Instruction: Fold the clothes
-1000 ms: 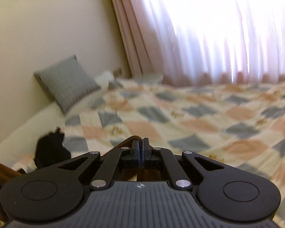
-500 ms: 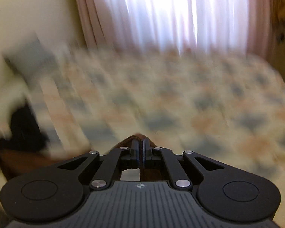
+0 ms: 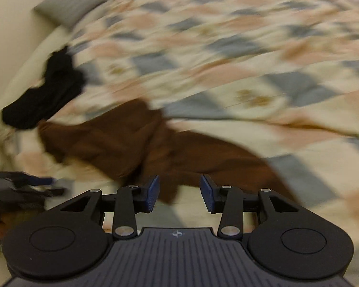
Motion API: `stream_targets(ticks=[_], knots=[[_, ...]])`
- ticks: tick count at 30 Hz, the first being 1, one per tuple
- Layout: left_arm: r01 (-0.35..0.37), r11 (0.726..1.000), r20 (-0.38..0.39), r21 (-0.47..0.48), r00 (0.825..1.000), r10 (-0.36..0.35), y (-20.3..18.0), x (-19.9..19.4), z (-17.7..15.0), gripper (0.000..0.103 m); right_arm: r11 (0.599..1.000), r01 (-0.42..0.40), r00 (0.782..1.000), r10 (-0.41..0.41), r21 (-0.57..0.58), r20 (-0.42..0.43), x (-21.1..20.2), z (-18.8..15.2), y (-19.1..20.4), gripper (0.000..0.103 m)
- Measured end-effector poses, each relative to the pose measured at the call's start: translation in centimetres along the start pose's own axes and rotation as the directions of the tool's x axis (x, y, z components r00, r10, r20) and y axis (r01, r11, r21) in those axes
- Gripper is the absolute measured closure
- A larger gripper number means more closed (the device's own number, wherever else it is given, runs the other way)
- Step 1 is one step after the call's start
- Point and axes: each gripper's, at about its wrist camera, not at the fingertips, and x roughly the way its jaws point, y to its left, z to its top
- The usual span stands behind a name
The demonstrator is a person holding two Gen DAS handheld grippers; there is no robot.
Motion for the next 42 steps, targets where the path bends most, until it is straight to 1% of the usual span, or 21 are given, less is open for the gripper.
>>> stream_targets(ticks=[5, 8, 9, 10, 11, 13, 17, 20, 24, 25, 27, 28, 29, 31, 34, 36, 37, 39, 40, 41, 42], knots=[[0.022, 0.987, -0.016, -0.159, 1.000, -0.025, -0.2, 1.4, -1.0, 0.063, 0.994, -0.098, 0.994, 0.095, -0.052, -0.057, 7.3, 2.3, 2.0, 0.061], [0.046, 0.968, -0.019, -0.248, 0.998, -0.053, 0.4, 2.3, -1.2, 0.060, 0.992, -0.103, 0.990, 0.096, -0.068, -0.100, 12.0, 3.9, 3.0, 0.045], [0.053, 0.962, -0.023, -0.269, 0.998, -0.062, 0.4, 2.7, -1.1, 0.060, 0.993, -0.090, 0.988, 0.079, -0.081, -0.131, 13.4, 4.0, 3.1, 0.046], [0.061, 0.955, -0.027, -0.289, 0.997, -0.071, 0.5, 3.1, -1.1, 0.060, 0.992, -0.077, 0.985, 0.061, -0.095, -0.161, 14.7, 4.2, 3.2, 0.063], [0.067, 0.950, -0.031, -0.306, 0.996, -0.080, 0.5, 3.5, -1.0, 0.060, 0.992, -0.065, 0.981, 0.043, -0.109, -0.191, 16.0, 4.3, 3.3, 0.096], [0.081, 0.941, -0.039, -0.329, 0.994, -0.099, 0.2, 4.3, -0.8, 0.060, 0.990, -0.121, 0.978, 0.105, -0.078, -0.181, 15.0, 5.3, 2.5, 0.098], [0.155, 0.908, -0.031, -0.389, 0.983, -0.181, -0.9, 5.4, -0.2, 0.059, 0.981, -0.179, 0.982, 0.173, -0.079, -0.073, 8.7, 8.1, 1.0, 0.102], [0.215, 0.873, -0.004, -0.437, 0.971, -0.240, -1.9, 6.0, 0.6, 0.058, 0.978, -0.133, 0.989, 0.141, -0.161, 0.040, 2.8, 10.6, 0.2, 0.103], [0.267, 0.833, 0.031, -0.485, 0.957, -0.288, -3.1, 6.7, 2.0, 0.054, 0.979, -0.080, 0.981, 0.110, -0.186, 0.157, -2.1, 13.3, -0.8, 0.103], [0.263, 0.835, 0.030, -0.484, 0.958, -0.284, -3.4, 6.8, 2.2, 0.054, 0.981, -0.073, 0.982, 0.102, -0.179, 0.157, -2.3, 13.8, -1.2, 0.096], [0.245, 0.851, 0.016, -0.465, 0.963, -0.269, -3.9, 6.9, 2.4, 0.054, 0.987, -0.110, 0.988, 0.122, -0.121, 0.095, -0.9, 13.7, -2.2, 0.067], [0.234, 0.862, 0.010, -0.451, 0.966, -0.257, -4.0, 6.8, 2.3, 0.054, 0.987, -0.135, 0.989, 0.141, -0.088, 0.056, 0.2, 13.5, -2.8, 0.038], [0.219, 0.872, 0.003, -0.437, 0.970, -0.242, -4.0, 6.7, 2.2, 0.054, 0.986, -0.154, 0.988, 0.155, -0.069, 0.024, 1.7, 12.3, -2.8, 0.035], [0.179, 0.892, -0.011, -0.415, 0.979, -0.201, -3.6, 6.3, 1.6, 0.054, 0.981, -0.179, 0.984, 0.177, -0.072, -0.033, 4.3, 9.5, -2.1, 0.044], [0.116, 0.917, -0.035, -0.382, 0.990, -0.139, -2.6, 6.3, 0.7, 0.054, 0.913, -0.204, 0.975, 0.156, -0.352, -0.160, 8.3, 4.7, 2.2, 0.070], [0.061, 0.933, -0.044, -0.354, 0.996, -0.081, -2.3, 6.7, 0.5, 0.054, 0.841, -0.124, 0.977, 0.010, -0.526, -0.215, 11.0, 2.7, 4.7, 0.071], [0.039, 0.941, -0.033, -0.335, 0.998, -0.054, -2.3, 6.9, 0.5, 0.054, 0.840, -0.080, 0.977, -0.041, -0.537, -0.209, 12.0, 2.4, 5.1, 0.067], [-0.008, 0.957, -0.006, -0.289, 1.000, 0.007, -2.6, 7.3, 0.7, 0.050, 0.890, -0.048, 0.980, -0.045, -0.453, -0.193, 12.7, 2.8, 4.3, 0.048], [-0.039, 0.968, 0.014, -0.249, 0.999, 0.044, -3.0, 7.7, 1.0, 0.048, 0.916, -0.014, 0.984, -0.058, -0.401, -0.167, 12.7, 2.9, 3.7, 0.034], [-0.072, 0.975, 0.036, -0.210, 0.996, 0.081, -3.4, 8.1, 1.3, 0.046, 0.937, 0.038, 0.986, -0.091, -0.348, -0.138, 12.8, 3.1, 3.0, 0.026], [-0.090, 0.981, 0.056, -0.174, 0.993, 0.101, -3.7, 8.5, 1.6, 0.047, 0.949, 0.053, 0.985, -0.101, -0.309, -0.143, 13.2, 3.0, 2.3, 0.025]])
